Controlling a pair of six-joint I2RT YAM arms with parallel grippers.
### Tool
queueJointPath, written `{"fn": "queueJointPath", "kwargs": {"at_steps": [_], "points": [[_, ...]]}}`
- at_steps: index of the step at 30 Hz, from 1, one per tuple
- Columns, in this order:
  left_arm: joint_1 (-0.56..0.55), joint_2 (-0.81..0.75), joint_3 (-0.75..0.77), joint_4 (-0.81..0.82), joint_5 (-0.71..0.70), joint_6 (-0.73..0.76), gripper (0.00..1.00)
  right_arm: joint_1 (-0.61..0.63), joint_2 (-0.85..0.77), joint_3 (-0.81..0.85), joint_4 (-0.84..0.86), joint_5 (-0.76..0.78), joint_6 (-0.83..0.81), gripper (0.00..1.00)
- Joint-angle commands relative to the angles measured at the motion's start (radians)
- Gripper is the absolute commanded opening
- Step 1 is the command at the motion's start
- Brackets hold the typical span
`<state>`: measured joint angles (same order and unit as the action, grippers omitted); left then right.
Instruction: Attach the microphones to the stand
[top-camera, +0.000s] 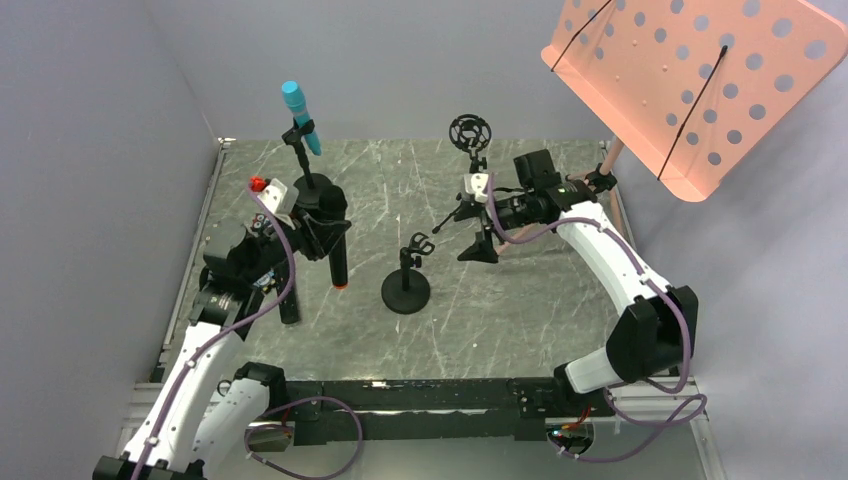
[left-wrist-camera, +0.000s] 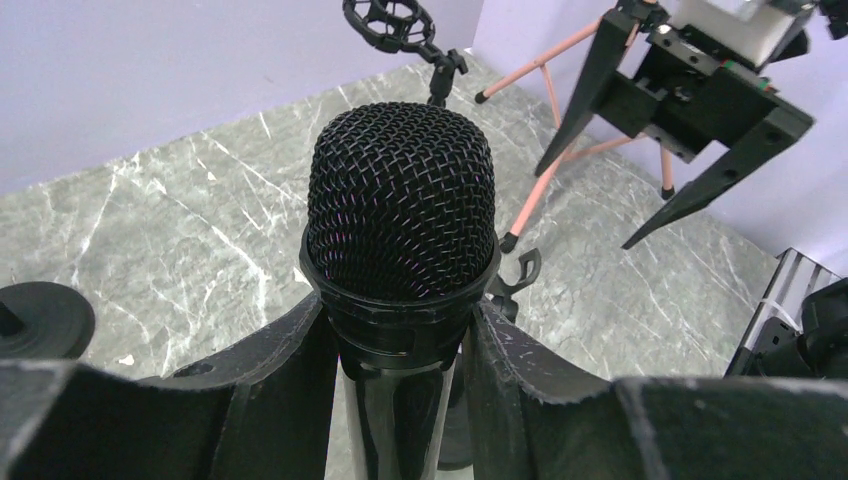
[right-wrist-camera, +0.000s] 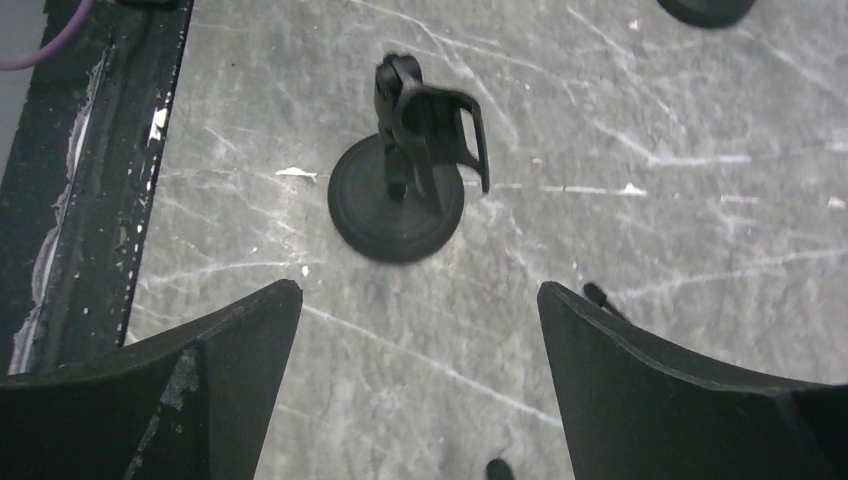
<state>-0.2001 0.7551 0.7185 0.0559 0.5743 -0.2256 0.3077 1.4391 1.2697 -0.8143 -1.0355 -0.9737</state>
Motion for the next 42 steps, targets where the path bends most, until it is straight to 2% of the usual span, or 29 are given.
{"fn": "queueJointPath", "kwargs": {"at_steps": [1, 8, 13, 20, 24, 28, 30, 34, 38, 40, 42], "points": [[-0.002, -0.096, 0.001, 0.009, 0.021, 0.016, 0.00, 0.072, 0.050, 0.088, -0.016, 0.014, -0.102, 0.92], [-0.002, -0.210, -0.043, -0.106, -0.010, 0.045, 0.00, 0.164, 0.120, 0.151, -0.004, 0.022, -0.072, 0.77], [-0.002, -0.267, -0.054, -0.143, -0.025, 0.055, 0.00, 0.174, 0.167, 0.171, -0.032, 0.020, -0.065, 0.61], [-0.002, -0.277, -0.050, -0.145, -0.026, 0.052, 0.00, 0.194, 0.158, 0.104, 0.057, 0.021, 0.008, 0.40], [-0.002, -0.278, -0.046, -0.149, -0.026, 0.049, 0.00, 0.216, 0.140, 0.053, 0.129, 0.035, 0.080, 0.29], [-0.002, -0.291, -0.048, -0.160, -0.031, 0.050, 0.00, 0.225, 0.105, 0.008, 0.174, 0.061, 0.155, 0.24], [-0.002, -0.297, -0.048, -0.161, -0.030, 0.044, 0.00, 0.231, 0.093, 0.001, 0.172, 0.093, 0.191, 0.18], [-0.002, -0.299, -0.050, -0.140, -0.024, 0.021, 0.00, 0.250, 0.055, -0.039, 0.251, 0.187, 0.370, 0.07], [-0.002, -0.287, -0.041, -0.121, -0.018, 0.003, 0.00, 0.285, -0.007, -0.115, 0.395, 0.267, 0.574, 0.03], [-0.002, -0.279, -0.035, -0.118, -0.013, -0.002, 0.00, 0.326, -0.038, -0.145, 0.429, 0.304, 0.616, 0.05], [-0.002, -0.275, -0.033, -0.115, -0.010, -0.008, 0.00, 0.360, -0.060, -0.164, 0.441, 0.338, 0.621, 0.11]]}}
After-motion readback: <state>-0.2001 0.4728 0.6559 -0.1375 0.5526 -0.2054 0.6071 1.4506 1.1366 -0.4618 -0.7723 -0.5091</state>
